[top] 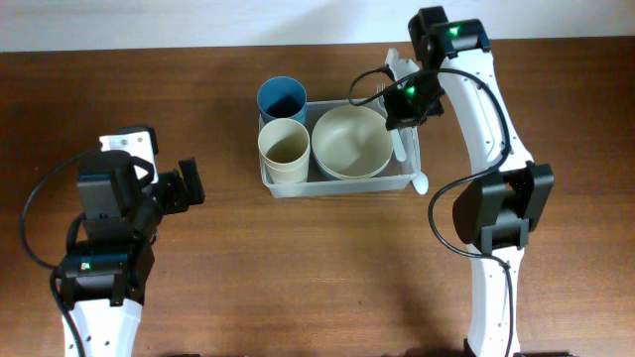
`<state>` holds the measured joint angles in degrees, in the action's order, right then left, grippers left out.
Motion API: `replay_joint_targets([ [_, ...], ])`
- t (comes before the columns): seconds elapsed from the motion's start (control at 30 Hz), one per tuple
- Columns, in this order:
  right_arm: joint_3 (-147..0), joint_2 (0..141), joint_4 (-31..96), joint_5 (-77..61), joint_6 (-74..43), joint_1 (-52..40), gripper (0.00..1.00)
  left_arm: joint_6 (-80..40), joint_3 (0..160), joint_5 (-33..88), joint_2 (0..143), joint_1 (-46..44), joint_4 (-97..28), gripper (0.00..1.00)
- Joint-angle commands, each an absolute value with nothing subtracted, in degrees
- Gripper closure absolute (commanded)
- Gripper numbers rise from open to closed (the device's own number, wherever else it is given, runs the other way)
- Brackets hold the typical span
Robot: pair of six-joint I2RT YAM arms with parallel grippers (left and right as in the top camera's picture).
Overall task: Pack container
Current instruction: 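Carry the fork left over the container's right end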
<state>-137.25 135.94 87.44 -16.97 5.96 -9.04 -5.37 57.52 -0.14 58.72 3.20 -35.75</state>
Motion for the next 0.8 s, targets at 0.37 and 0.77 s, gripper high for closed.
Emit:
replay_joint_targets([
  [0.37, -134.78, 135.39, 87.2, -12.62, 5.43, -7.94, 0.82, -4.21, 57.17, 0.67, 58.81, 3.53, -35.59, 0.0],
  [0.77, -134.8, 135.37, 85.21, -12.6, 5.45, -4.45, 0.69, -4.21, 57.14, 0.67, 58.81, 3.53, -35.62, 0.0],
])
